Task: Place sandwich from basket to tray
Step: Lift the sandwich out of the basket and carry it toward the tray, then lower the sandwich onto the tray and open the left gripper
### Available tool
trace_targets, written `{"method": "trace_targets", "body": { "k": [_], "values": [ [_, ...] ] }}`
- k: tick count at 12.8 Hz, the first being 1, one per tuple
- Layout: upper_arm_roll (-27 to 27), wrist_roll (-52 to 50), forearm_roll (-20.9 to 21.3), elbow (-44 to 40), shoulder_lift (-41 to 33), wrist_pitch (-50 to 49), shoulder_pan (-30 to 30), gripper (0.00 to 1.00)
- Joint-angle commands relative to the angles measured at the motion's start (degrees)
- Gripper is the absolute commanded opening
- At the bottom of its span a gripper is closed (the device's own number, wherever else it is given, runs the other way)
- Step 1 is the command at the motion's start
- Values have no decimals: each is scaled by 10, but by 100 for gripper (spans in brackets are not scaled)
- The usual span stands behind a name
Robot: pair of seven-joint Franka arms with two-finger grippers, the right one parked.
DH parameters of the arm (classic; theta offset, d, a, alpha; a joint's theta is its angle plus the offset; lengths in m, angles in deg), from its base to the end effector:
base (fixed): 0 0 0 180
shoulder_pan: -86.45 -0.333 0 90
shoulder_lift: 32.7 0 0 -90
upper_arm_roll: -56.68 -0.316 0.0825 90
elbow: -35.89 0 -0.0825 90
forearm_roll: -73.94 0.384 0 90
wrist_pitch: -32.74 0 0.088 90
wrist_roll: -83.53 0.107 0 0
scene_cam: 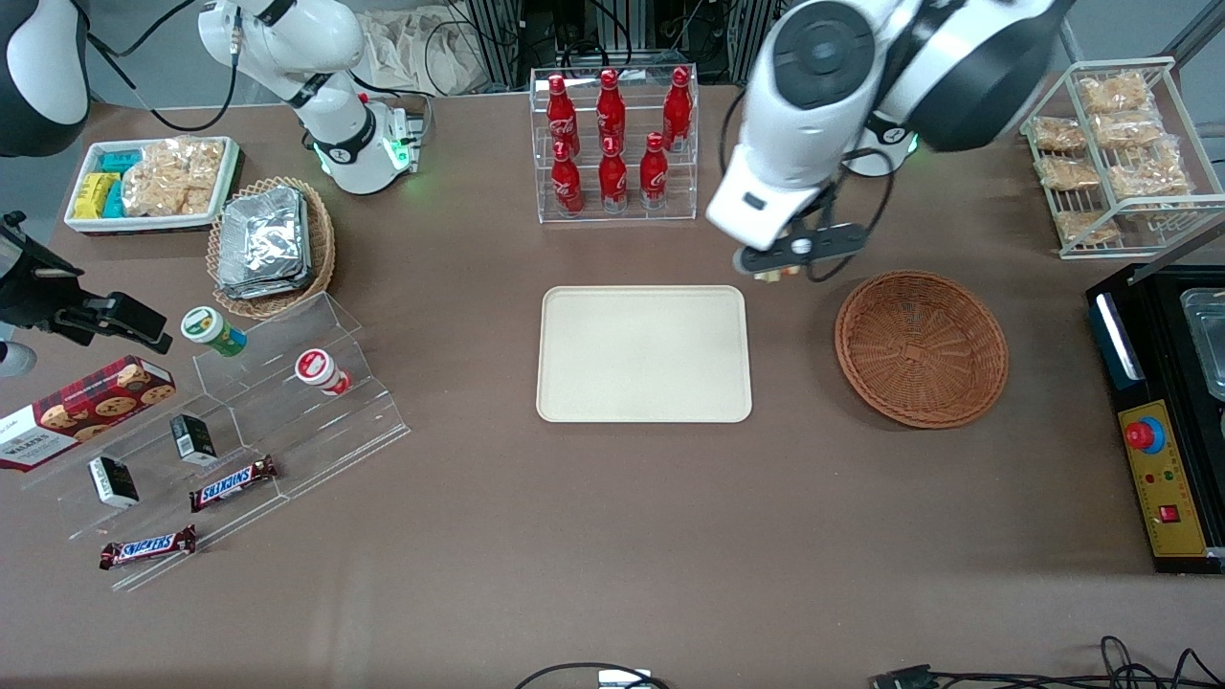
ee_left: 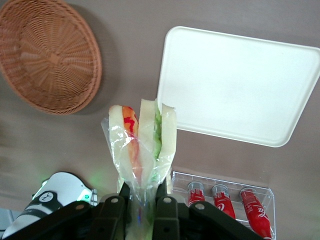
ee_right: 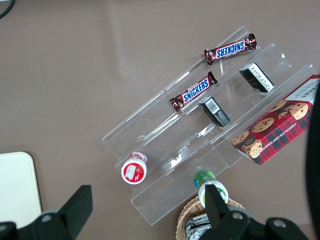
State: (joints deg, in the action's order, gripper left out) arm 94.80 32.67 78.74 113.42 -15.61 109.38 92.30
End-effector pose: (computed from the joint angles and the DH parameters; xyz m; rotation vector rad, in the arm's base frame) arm 0.4759 -0.3668 0.5647 -2.9962 -0.1918 0.3689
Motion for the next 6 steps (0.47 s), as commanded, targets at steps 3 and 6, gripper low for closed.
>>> {"method": "trace_targets", "body": {
  "k": [3, 6],
  "values": [
    [20, 22, 21, 40, 39, 37, -5, 19],
    [14, 26, 25, 171, 29, 166, -7, 18]
  ]
}}
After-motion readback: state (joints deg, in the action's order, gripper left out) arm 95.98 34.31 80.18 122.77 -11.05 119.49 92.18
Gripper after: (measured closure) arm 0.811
